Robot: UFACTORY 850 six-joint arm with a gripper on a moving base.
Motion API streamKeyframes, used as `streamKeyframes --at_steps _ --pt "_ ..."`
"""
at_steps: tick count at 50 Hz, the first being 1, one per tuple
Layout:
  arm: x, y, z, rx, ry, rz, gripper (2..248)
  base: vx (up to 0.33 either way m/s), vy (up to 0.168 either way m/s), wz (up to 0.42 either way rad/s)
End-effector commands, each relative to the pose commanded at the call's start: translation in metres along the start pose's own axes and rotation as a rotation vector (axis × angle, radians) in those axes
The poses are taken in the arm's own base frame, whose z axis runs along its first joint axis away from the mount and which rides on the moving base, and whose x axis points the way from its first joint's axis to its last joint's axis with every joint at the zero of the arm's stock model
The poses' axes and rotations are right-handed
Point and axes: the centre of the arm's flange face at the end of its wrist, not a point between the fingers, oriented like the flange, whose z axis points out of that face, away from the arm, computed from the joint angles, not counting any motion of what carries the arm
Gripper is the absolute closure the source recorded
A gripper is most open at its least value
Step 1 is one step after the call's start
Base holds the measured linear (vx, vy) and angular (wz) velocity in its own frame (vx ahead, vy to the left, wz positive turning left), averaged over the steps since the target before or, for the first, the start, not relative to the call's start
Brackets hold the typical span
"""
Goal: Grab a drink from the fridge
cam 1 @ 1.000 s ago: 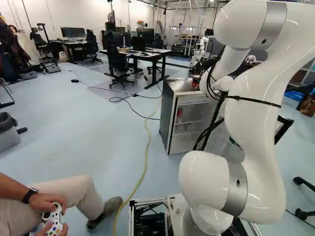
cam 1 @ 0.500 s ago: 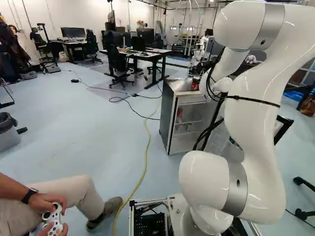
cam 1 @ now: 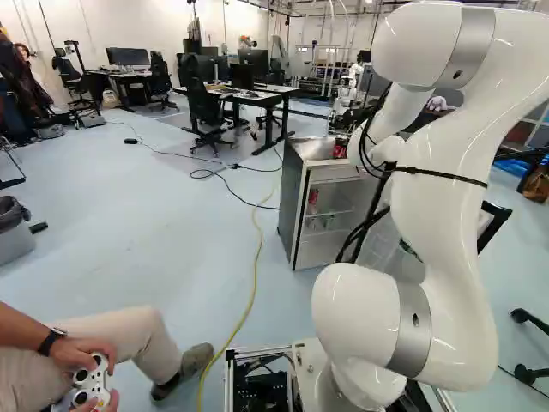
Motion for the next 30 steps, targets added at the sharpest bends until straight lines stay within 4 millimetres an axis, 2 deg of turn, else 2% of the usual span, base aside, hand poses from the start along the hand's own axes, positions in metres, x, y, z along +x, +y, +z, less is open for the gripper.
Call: streamKeyframes --at_steps 30 --pt "-0.0053 -0.0001 0.0021 0.002 -0.008 0.003 162 0.000 0.000 0.000"
